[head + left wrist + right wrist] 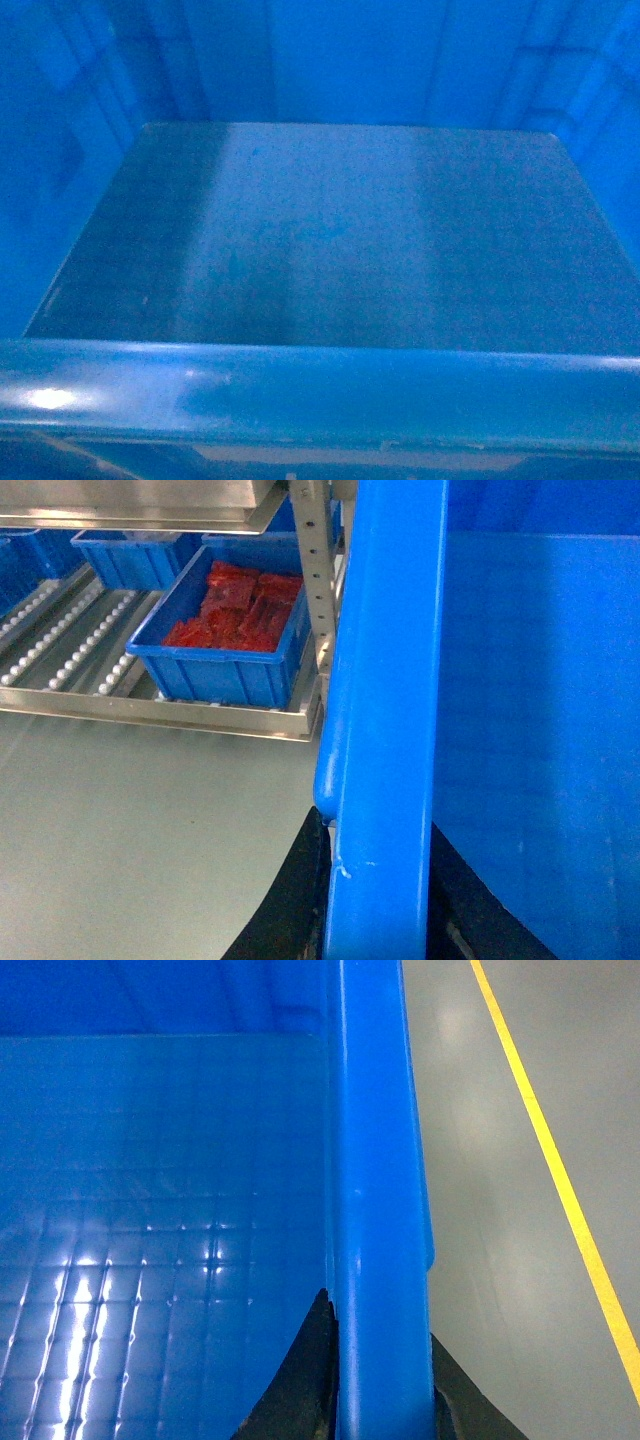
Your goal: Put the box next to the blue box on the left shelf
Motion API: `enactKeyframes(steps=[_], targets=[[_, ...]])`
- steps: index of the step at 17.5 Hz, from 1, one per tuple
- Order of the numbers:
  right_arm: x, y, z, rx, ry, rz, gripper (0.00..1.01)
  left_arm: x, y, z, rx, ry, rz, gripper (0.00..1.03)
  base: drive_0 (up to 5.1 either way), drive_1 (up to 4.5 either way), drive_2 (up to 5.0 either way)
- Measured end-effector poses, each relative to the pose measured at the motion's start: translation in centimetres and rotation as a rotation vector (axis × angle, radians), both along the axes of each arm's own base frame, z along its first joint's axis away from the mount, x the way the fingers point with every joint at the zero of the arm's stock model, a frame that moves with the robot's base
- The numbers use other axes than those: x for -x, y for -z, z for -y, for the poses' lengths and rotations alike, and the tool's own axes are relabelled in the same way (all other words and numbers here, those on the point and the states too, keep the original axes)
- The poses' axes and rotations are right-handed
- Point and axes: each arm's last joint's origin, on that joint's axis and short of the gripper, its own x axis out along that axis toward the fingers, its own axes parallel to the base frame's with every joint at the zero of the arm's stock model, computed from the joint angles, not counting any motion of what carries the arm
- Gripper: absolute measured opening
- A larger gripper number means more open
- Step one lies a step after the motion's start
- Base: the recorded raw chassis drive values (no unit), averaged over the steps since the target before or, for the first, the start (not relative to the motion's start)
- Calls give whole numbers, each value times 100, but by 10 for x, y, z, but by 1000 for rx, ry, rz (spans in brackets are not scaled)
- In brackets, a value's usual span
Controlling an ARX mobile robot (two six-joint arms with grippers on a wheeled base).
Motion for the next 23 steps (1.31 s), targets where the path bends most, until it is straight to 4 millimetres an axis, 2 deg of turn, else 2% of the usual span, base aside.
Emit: enactKeyframes(steps=[23], targets=[[0,0,0,-1,-1,2,9,0,0,0,0,-2,3,14,-491,258,243]])
